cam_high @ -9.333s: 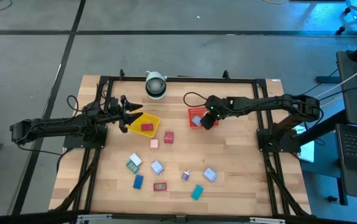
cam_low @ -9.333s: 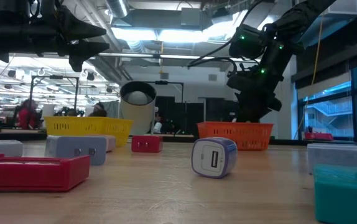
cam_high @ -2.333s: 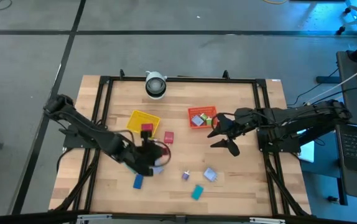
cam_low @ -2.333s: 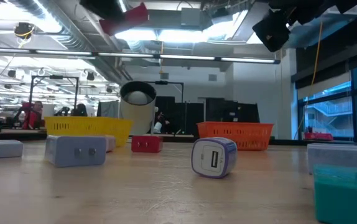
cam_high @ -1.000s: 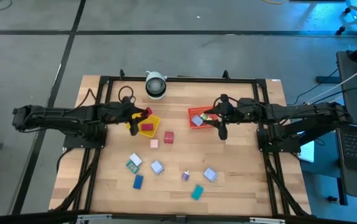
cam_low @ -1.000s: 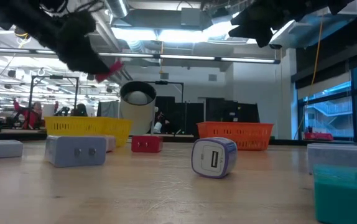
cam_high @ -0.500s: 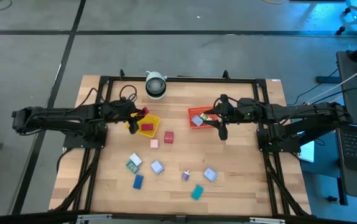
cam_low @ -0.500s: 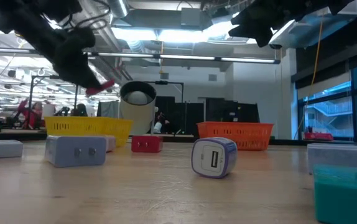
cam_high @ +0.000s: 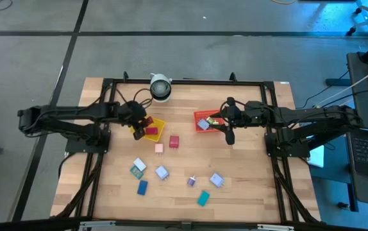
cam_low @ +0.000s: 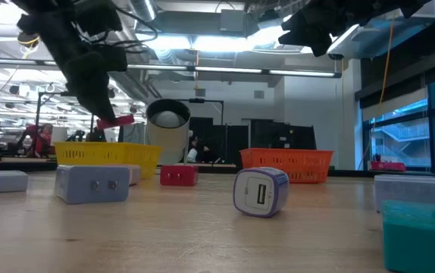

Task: Pick & Place Office items
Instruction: Put the red digital timer into the yellow bin

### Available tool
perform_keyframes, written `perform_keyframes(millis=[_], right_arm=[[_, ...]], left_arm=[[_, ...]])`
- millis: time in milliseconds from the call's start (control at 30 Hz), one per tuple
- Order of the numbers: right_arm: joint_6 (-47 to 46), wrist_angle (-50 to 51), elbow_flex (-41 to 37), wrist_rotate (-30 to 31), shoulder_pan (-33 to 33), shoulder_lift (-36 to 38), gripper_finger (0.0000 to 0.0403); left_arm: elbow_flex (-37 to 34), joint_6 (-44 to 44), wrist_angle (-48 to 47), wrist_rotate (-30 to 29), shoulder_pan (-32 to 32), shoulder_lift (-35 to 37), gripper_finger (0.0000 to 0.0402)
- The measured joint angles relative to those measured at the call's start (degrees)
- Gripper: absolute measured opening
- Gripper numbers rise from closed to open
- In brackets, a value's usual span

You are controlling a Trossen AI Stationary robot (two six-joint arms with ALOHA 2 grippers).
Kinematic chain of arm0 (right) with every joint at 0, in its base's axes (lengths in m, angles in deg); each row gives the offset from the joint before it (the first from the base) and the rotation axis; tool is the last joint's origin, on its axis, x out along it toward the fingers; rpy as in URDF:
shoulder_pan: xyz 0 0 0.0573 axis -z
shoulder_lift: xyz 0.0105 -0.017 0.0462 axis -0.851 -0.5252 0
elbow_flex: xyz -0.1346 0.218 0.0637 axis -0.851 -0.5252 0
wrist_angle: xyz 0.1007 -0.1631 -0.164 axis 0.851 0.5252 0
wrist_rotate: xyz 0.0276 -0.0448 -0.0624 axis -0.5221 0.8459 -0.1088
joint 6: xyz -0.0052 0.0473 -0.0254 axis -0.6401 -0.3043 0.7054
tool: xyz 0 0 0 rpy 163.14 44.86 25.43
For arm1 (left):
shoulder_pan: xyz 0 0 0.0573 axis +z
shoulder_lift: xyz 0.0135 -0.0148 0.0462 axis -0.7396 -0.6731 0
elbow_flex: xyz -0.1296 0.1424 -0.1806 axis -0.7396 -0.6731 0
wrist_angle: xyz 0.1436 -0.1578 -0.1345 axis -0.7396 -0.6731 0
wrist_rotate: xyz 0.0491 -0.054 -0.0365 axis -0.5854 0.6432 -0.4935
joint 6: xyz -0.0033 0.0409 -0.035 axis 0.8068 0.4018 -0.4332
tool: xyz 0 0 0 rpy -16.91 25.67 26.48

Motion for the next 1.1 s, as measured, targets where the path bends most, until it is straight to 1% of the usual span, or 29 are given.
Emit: perform_keyframes(millis=[167, 333, 567, 733, 867, 1100], right_arm=[[0.0, 0.5, 0.0, 0.0, 0.0, 0.0, 0.0198], [0.2, 0.5, 0.0, 0.0, 0.0, 0.0, 0.0198], [0.3, 0.5, 0.0, 0.0, 0.0, 0.0, 0.0198], [0.6, 0.5, 0.0, 0.0, 0.0, 0.0, 0.0198], [1.1, 0.5, 0.0, 0.0, 0.0, 0.0, 0.0198], [1.2, 0.5, 0.0, 0.0, 0.0, 0.0, 0.0198]], left_arm=[[1.2, 0.6, -2.9, 3.0, 1.5, -2.8, 0.0153], [1.2, 0.7, -5.3, 3.4, 2.3, -6.5, 0.0152], [1.2, 2.2, -5.4, 6.3, 2.4, -11.3, 0.0152], [1.2, 3.1, -5.3, 6.6, 2.4, -14.2, 0.0154], [1.2, 3.6, -5.3, 9.3, 2.4, -16.4, 0.0156], [1.3, 3.8, -5.0, 10.0, 2.4, -18.0, 0.0157]])
